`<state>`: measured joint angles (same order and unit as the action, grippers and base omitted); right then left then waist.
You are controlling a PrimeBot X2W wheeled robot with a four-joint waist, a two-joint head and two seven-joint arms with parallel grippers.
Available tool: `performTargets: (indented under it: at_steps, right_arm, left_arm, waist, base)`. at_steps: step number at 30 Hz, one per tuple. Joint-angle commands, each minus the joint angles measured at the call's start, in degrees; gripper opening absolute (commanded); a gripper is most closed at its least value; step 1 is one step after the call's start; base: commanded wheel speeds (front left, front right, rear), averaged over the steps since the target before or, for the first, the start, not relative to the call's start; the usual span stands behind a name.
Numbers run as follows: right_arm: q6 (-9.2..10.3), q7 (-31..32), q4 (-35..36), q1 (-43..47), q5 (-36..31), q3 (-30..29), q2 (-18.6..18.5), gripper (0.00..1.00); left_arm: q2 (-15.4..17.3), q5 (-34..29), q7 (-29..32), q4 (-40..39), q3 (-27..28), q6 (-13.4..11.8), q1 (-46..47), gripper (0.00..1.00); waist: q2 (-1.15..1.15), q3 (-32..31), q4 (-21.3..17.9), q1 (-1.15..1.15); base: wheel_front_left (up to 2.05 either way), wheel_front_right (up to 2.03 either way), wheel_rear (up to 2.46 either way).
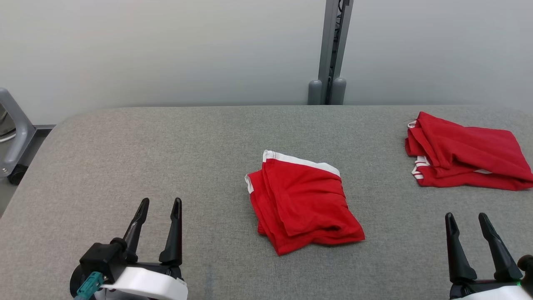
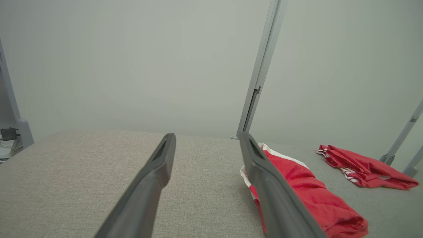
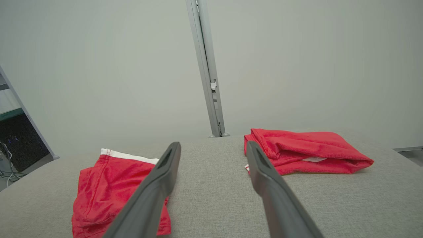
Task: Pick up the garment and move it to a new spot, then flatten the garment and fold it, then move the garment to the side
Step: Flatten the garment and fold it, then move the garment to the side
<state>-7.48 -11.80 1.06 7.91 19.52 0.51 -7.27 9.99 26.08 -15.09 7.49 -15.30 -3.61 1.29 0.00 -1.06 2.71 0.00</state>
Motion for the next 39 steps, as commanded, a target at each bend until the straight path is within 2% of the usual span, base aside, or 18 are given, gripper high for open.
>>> performTargets:
  at_steps: [1, 13, 19, 25, 33, 39]
  right_arm:
    - [-0.04, -0.5, 0.4, 0.7, -0.5, 0.1, -0.5, 1.0]
    - [-0.04, 0.4, 0.7, 0.5, 0.0, 0.5, -1.1, 1.0]
    - [-0.04, 3.6, -1.0, -2.7, 2.4, 2.4, -0.6, 1.0]
    - [-0.04, 11.3, -5.7, -9.5, 4.9, 5.0, -2.5, 1.0]
    - [-0.04, 25.4, -18.9, -22.2, 12.0, 5.6, -4.2, 1.0]
    - [-0.04, 32.6, -28.0, -28.8, 16.2, 4.9, -5.3, 1.0]
  left_arm:
    - [0.0, -0.8, -0.1, 0.2, 0.9, 0.5, -0.7, 1.0]
    - [-2.4, -3.7, -0.1, 0.8, 3.5, 3.1, -0.2, 1.0]
    - [-3.3, -4.5, -0.1, 0.5, 4.4, 4.2, 0.3, 1.0]
    - [-4.4, -4.9, -0.1, 0.6, 4.1, 5.4, 2.0, 1.0]
    - [-5.6, -5.3, -0.1, 1.9, 3.2, 7.0, 3.7, 1.0]
    - [-6.1, -5.5, 0.0, 2.5, 3.0, 7.6, 5.1, 1.0]
  waist:
    - [0.0, 0.1, -0.2, 0.0]
    - [0.0, 0.3, 0.0, 0.0]
    - [0.0, 1.0, 0.7, 0.0]
    - [0.0, 2.4, 3.9, 0.0]
    - [0.0, 5.5, 11.0, 0.0]
    - [0.0, 7.4, 15.4, 0.0]
  base:
    - [0.0, 0.0, 0.0]
    - [0.0, 0.0, 0.0]
    - [0.0, 0.0, 0.0]
    - [0.0, 0.0, 0.0]
    - [0.0, 0.0, 0.0]
    - [0.0, 0.0, 0.0]
